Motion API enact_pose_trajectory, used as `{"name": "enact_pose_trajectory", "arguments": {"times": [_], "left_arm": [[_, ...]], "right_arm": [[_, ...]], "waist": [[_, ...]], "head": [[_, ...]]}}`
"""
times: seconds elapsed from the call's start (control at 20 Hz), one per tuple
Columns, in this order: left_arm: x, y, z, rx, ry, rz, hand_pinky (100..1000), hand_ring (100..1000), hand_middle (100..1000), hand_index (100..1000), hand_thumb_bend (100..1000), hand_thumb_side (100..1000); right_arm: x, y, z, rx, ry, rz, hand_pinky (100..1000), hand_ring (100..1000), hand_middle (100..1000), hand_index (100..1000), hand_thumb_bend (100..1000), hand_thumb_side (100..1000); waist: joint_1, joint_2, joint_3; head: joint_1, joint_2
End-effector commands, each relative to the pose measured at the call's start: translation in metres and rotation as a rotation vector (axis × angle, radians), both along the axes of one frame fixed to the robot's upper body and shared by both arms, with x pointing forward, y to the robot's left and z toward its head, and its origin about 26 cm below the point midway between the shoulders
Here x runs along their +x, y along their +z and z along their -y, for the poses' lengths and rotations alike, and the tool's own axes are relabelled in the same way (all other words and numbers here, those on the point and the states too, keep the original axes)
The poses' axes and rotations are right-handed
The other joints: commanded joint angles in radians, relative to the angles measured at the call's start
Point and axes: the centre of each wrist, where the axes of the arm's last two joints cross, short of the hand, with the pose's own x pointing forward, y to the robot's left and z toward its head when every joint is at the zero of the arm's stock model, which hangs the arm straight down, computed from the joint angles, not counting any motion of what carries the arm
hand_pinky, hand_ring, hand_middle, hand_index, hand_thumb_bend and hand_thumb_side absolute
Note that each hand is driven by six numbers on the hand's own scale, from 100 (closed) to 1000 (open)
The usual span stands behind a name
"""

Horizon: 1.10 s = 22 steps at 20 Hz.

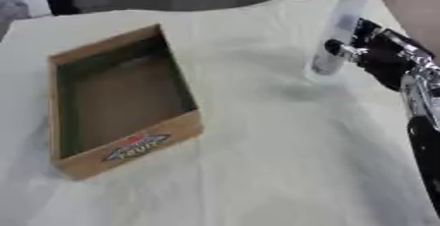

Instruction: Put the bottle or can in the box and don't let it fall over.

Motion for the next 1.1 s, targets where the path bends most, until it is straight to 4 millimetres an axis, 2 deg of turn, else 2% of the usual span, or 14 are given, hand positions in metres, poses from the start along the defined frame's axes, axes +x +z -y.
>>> {"name": "enact_pose_trajectory", "arguments": {"times": [0.05, 0.7, 1.1], "left_arm": [[-0.002, 0.008, -0.001, 0.014, 0.005, 0.026, 1000, 1000, 1000, 725, 100, 672], [-0.002, 0.009, -0.001, 0.011, 0.006, 0.024, 1000, 1000, 1000, 723, 100, 672], [-0.002, 0.009, -0.001, 0.011, 0.005, 0.024, 1000, 1000, 1000, 723, 100, 672]], "right_arm": [[-0.003, 0.016, 0.002, -0.018, 0.023, 0.032, 1000, 1000, 1000, 1000, 360, 163], [0.001, 0.013, -0.018, -0.013, 0.11, -0.022, 1000, 1000, 1000, 998, 351, 168], [0.005, 0.012, -0.023, -0.036, 0.103, -0.022, 1000, 1000, 1000, 1000, 364, 155]], "waist": [[-0.003, -0.015, 0.0], [-0.005, -0.015, 0.006], [-0.006, -0.011, 0.009]], "head": [[0.0, -0.011], [-0.004, -0.016], [-0.006, -0.02]]}}
